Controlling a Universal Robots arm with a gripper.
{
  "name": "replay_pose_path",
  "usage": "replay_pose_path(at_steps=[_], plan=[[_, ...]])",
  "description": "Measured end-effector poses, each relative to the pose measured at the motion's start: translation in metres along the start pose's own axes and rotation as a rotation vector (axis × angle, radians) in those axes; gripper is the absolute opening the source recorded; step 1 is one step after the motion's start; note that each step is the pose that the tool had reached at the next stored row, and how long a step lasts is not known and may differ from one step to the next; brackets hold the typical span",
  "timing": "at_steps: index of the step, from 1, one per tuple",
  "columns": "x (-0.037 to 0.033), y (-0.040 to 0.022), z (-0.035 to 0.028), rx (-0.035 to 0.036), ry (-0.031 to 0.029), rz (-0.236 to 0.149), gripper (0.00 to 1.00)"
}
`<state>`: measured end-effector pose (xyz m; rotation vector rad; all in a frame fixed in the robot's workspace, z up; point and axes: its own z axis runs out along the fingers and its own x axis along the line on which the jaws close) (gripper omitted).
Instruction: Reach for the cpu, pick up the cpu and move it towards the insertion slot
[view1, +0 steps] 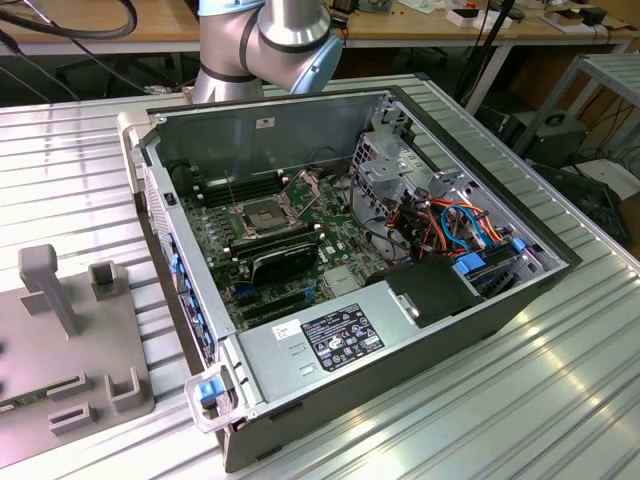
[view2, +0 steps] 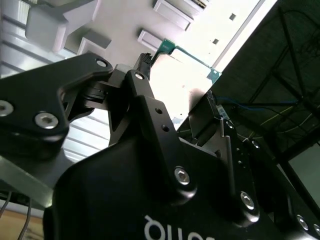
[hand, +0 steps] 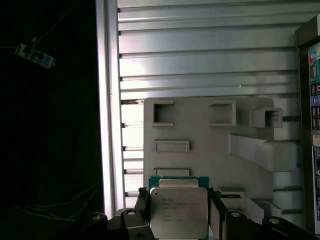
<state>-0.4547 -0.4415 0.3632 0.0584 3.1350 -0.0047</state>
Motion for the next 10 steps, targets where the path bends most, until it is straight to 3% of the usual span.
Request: replay_pose_path(at_steps=[10], plan=[[-0.0002,-0.0001,-0.0299,-0.0001,0.0001,0.0,0.55]])
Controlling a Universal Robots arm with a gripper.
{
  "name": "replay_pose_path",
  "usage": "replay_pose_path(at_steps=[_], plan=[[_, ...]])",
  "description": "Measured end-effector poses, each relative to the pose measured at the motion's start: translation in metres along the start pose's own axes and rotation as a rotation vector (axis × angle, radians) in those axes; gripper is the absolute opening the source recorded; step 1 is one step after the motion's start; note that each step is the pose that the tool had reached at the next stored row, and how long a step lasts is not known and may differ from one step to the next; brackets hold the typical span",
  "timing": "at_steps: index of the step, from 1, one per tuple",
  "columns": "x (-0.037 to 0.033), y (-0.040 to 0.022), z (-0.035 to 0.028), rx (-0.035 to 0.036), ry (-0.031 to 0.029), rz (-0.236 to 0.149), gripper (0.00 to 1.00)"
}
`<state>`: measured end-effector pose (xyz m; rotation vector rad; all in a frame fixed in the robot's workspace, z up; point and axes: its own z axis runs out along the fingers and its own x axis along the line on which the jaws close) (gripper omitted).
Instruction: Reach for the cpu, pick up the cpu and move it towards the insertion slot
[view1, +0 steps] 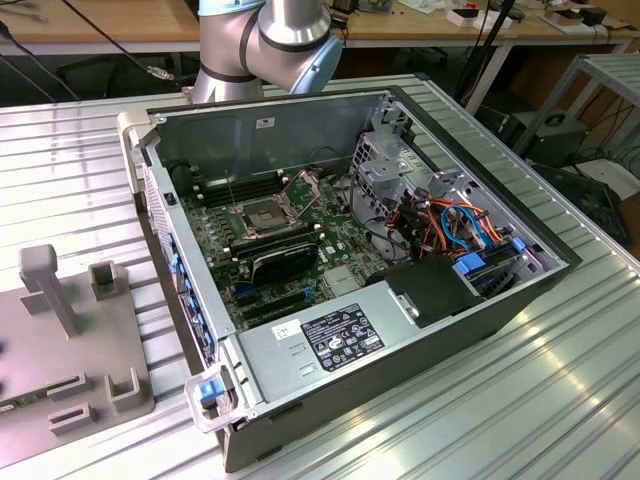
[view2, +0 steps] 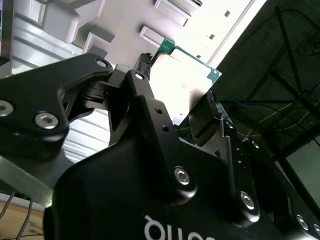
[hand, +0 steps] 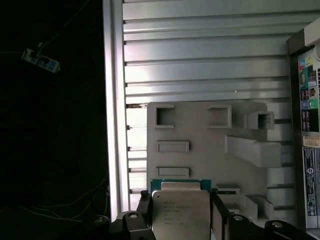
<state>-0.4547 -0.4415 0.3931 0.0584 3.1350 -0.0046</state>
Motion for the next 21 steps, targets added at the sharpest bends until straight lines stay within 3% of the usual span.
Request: replay_pose_path(at_steps=[8,10,13,21], plan=[[-0.0001,-0.0001,-0.0207,0.0001,0.0012,0.0,0.55],[-0.0002,-0.0001,-0.0303,0.0001,0.0023,0.0,0.55],[-0.0002,-0.0001,-0.0368,0.0001,0.0033,0.0,0.55],[-0.0023,-0.0002,-0.0386,-0.0009,0.0041,0.0,0.55]])
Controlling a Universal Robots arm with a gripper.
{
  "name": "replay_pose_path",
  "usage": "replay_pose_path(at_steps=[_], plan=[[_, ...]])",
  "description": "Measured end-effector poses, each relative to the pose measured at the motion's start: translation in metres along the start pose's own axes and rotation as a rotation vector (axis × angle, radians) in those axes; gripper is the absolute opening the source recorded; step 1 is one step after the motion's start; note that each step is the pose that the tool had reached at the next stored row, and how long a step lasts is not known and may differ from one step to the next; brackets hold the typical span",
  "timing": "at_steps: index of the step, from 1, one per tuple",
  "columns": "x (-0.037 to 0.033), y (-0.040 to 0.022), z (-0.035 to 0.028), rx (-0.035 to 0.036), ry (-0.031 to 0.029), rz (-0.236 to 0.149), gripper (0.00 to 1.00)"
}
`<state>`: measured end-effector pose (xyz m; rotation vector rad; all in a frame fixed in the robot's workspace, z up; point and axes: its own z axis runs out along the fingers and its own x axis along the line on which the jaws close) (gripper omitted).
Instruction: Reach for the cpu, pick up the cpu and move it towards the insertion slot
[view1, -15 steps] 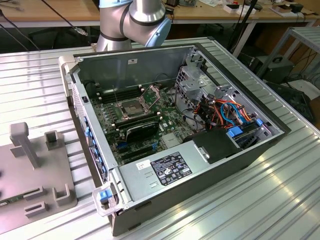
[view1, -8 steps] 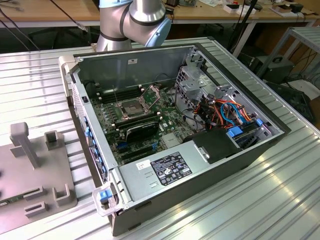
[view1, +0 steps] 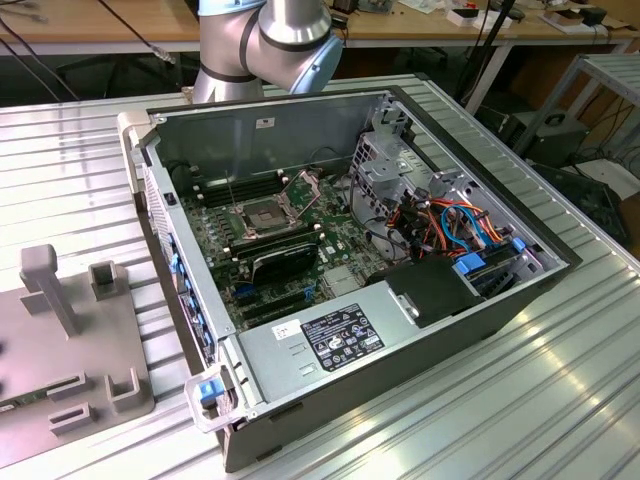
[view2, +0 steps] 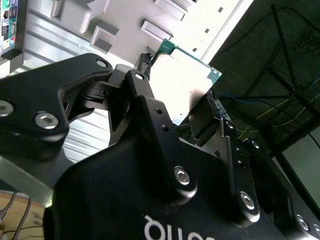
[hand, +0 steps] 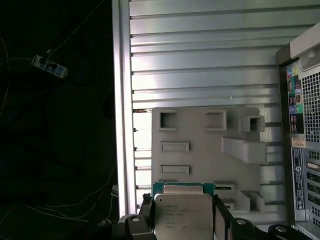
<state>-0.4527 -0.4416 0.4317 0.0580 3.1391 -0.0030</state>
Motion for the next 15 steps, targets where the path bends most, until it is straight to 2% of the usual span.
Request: replay_pose_path(at_steps=[3,7,15], plan=[[-0.0056,0.0003,0.0001,0.0,-0.0001,0.0,0.55],[-0.0195,0.0008,0.0002,0.0,-0.0001,0.0,0.55],[-0.0326,0.0013,0.0003,0.0,-0.0001,0.0,0.55]])
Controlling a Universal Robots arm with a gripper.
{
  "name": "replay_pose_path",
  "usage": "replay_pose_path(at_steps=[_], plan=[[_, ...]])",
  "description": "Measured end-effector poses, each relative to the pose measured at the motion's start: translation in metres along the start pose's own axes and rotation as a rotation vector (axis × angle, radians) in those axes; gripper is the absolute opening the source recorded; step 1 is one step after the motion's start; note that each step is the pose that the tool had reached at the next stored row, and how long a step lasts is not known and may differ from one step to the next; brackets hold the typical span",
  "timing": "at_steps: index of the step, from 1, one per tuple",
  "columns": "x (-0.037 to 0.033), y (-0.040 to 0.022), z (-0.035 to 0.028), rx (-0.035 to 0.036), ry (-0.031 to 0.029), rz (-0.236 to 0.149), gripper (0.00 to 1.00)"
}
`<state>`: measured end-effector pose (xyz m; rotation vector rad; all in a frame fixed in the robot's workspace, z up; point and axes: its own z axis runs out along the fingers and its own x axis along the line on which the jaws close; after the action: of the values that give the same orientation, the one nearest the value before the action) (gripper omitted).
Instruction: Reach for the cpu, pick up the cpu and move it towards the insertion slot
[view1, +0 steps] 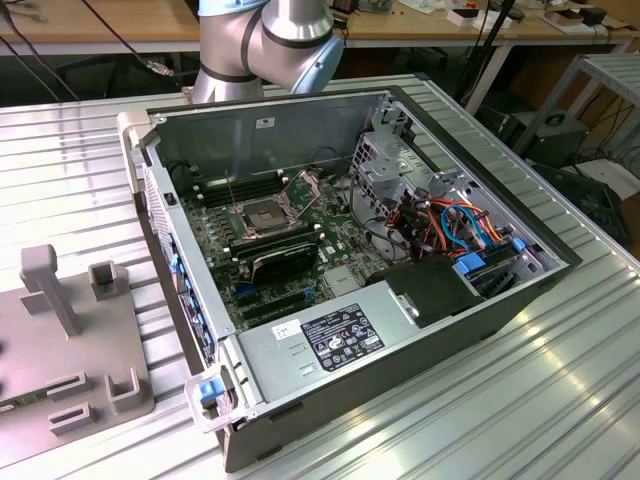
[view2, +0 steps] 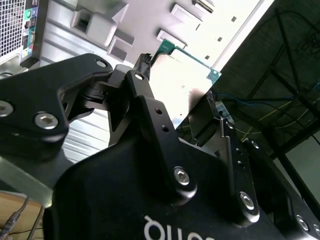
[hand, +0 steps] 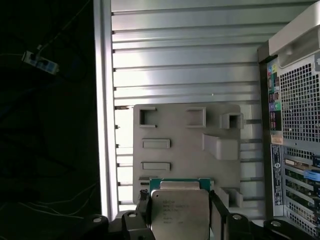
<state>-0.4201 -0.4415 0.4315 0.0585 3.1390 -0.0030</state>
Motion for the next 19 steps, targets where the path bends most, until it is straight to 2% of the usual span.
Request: replay_pose_path(at_steps=[4,10,12,19], plan=[[-0.0079,0.0003,0.0,0.0001,0.0001,0.0,0.55],[-0.0232,0.0008,0.0,0.0,0.0002,0.0,0.55],[-0.0316,0.0012,0.0,0.0,0.0004,0.0,0.55],[-0.0441,0.0016,0.0001,0.0,0.0005,0.0,0.55]])
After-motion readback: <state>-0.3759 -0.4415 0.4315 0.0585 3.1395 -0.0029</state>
